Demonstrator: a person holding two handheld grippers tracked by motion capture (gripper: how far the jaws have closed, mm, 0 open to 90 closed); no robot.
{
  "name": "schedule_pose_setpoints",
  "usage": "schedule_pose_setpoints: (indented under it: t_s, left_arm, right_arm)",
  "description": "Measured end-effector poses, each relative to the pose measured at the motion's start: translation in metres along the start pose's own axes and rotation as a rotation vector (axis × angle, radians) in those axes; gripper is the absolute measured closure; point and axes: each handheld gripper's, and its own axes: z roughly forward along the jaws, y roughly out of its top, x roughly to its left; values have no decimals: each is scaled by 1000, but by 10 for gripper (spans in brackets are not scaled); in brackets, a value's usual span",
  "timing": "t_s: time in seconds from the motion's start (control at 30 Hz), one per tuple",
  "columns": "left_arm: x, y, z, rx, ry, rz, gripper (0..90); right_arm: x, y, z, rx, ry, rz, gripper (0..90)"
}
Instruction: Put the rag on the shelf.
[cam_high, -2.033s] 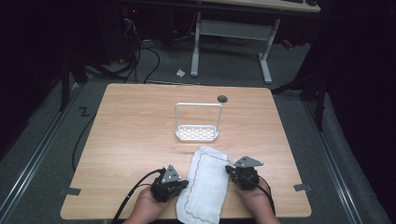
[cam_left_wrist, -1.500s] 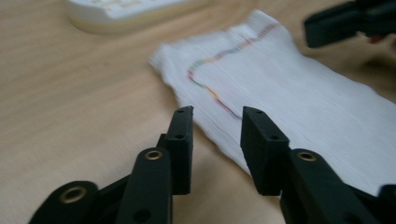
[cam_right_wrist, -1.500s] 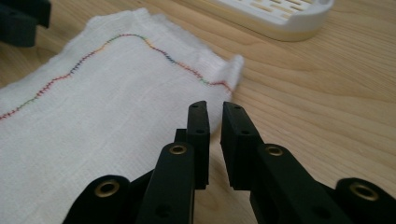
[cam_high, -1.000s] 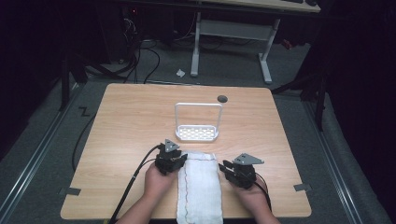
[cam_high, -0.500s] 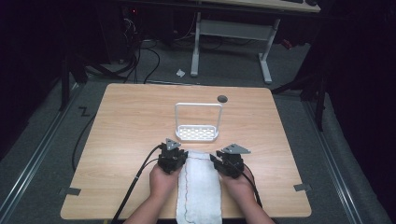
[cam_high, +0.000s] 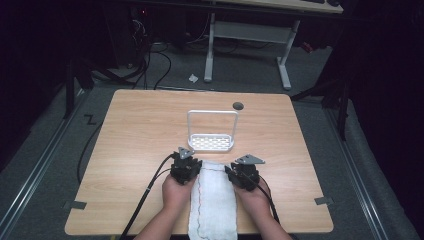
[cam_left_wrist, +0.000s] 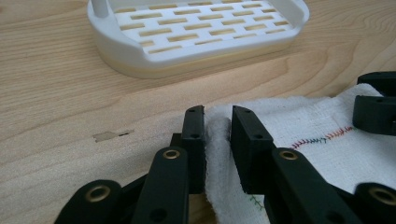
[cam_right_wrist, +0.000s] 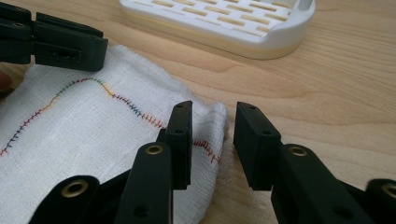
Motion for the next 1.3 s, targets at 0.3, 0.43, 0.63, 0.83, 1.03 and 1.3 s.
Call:
schedule_pose_setpoints:
  t_s: [0.3, 0.43, 0.63, 0.83, 1.03, 1.3]
  left_arm:
    - [-3, 0, 1, 5, -12, 11, 812]
    - [-3, 0, 1, 5, -13, 9, 837]
    - [-4, 0, -9, -71, -17, -9, 839]
    - [-6, 12, -29, -160, -6, -1, 839]
    - [-4, 26, -47, -223, -2, 4, 838]
    - [-7, 49, -66, -301, 10, 18, 838]
  right_arm:
    - [1, 0, 3, 13, 17, -1, 779]
    - [2, 0, 3, 15, 28, -12, 852]
    - [4, 5, -7, -54, 14, -45, 861]
    - [13, 20, -23, -167, -8, -85, 859]
    - [18, 35, -32, -234, -3, -94, 859]
    - [20, 56, -48, -310, -12, -99, 860]
